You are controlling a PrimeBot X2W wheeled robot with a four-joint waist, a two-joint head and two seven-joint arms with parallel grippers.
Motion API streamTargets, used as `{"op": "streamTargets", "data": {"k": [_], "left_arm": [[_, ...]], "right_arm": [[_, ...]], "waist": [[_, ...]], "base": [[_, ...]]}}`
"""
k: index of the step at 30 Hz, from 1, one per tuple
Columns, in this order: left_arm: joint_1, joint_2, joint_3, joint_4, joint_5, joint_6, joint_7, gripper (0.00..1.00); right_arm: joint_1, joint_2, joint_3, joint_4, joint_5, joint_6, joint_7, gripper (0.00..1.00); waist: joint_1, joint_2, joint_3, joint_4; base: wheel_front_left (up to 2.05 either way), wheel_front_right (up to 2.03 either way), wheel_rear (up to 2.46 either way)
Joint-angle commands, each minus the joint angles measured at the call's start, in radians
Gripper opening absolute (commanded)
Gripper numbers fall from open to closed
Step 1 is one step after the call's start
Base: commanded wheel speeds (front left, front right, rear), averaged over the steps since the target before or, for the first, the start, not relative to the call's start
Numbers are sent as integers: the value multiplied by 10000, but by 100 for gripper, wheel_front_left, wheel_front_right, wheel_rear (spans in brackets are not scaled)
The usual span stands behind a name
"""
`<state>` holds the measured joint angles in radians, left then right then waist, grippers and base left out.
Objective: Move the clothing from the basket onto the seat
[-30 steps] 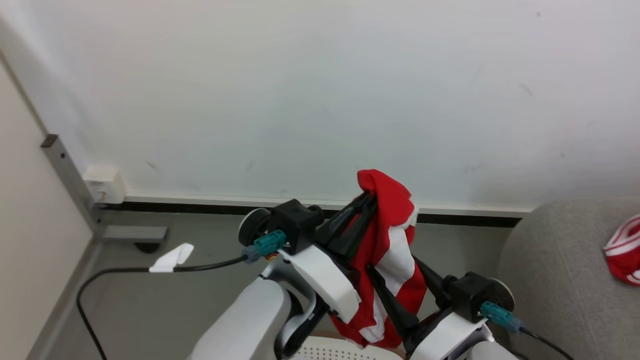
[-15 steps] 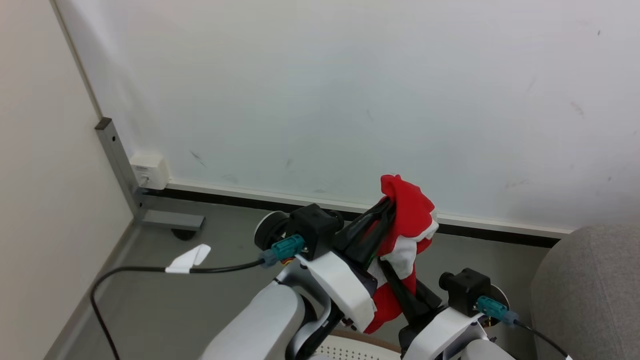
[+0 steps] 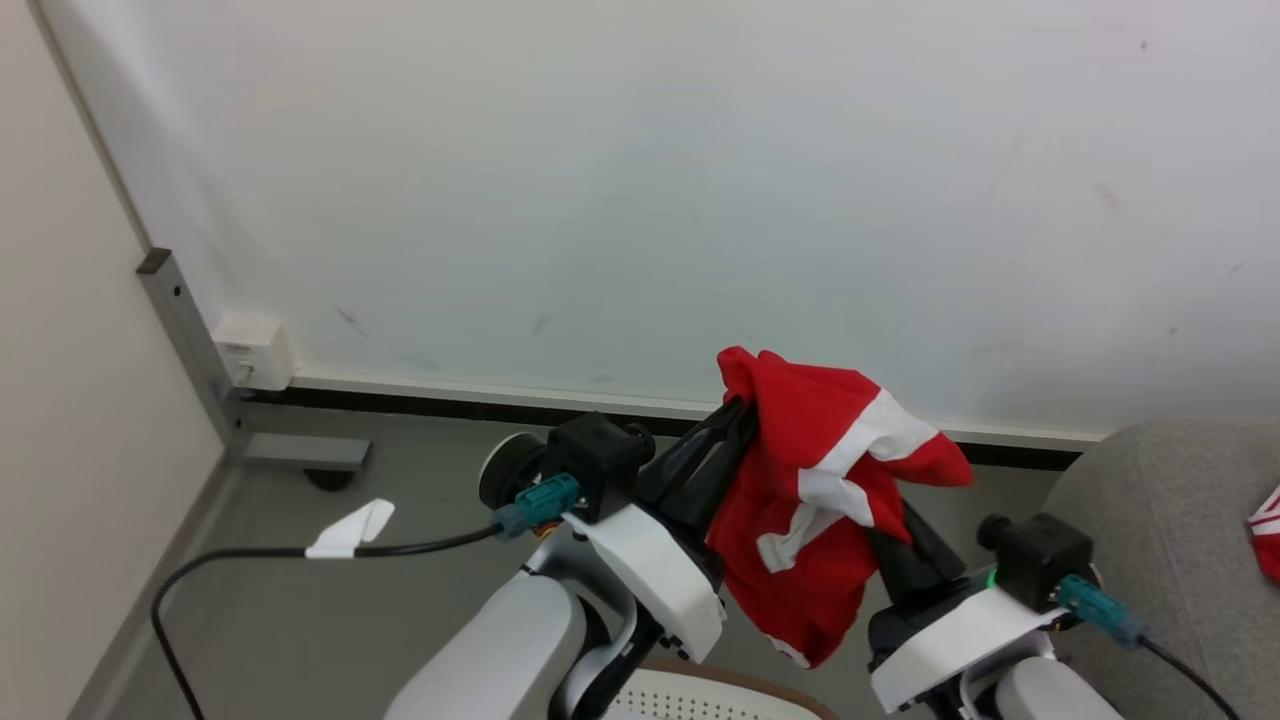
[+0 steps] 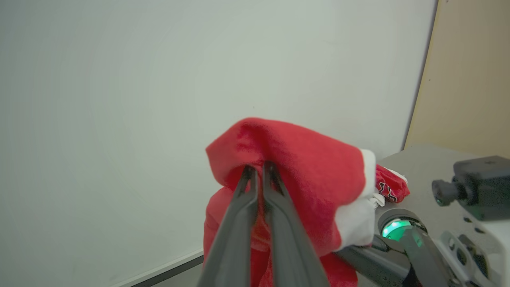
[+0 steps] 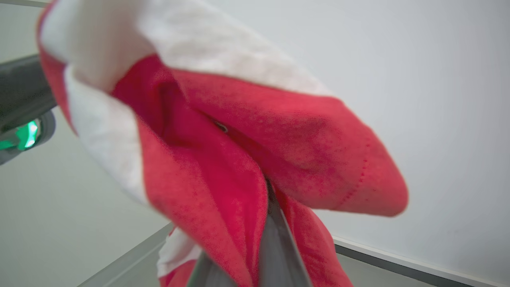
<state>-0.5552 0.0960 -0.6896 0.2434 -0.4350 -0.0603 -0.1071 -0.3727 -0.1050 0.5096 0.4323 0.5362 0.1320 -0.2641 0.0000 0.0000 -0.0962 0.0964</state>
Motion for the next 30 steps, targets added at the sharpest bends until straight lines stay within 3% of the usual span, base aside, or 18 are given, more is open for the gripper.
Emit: {"op": "streamTargets", "data": {"k": [1, 3, 4, 5, 6, 7, 8, 19, 30], "left_arm": [[151, 32, -28, -22, -83, 37, -88, 0], [213, 25, -67, -83, -93, 63, -134, 0], [254, 33, -74, -110, -103, 67, -134, 7], [292, 23, -130, -131, -111, 56, -154, 35], [337, 26, -150, -144, -121, 60, -184, 47], [357, 28, -185, -180, -115, 44, -198, 95], [397, 19, -259, -227, -112, 1, -245, 100], [832, -6, -680, -506, -13, 91, -593, 100], [833, -73, -956, -146, -13, 86, -777, 100]], "right_arm": [[168, -167, -247, -188, -103, -26, -1, 0], [296, -324, -753, -562, -226, -26, -3, 0], [344, -406, -921, -740, -296, -26, -3, 0], [408, -493, -1196, -908, -364, -26, -3, 0], [473, -549, -1394, -1078, -444, -26, -3, 0], [530, -613, -1588, -1246, -563, -26, -3, 0], [570, -696, -1821, -1400, -679, -26, -1, 0], [912, -1176, -3363, -2569, -1320, -24, -3, 0], [1289, -1550, -4370, -3230, -1495, -24, -3, 0]], "waist": [[0, 0, 69, -222], [0, 0, 129, -469], [0, 0, 158, -627], [0, 0, 178, -771], [0, 0, 201, -958], [0, 0, 224, -1145], [0, 0, 244, -1352], [0, 0, 636, -4026], [0, 0, 1095, -6027]], "base": [[0, 0, 0], [0, 0, 0], [0, 0, 0], [0, 0, 0], [0, 0, 0], [0, 0, 0], [0, 0, 0], [0, 0, 0], [0, 0, 0]]}}
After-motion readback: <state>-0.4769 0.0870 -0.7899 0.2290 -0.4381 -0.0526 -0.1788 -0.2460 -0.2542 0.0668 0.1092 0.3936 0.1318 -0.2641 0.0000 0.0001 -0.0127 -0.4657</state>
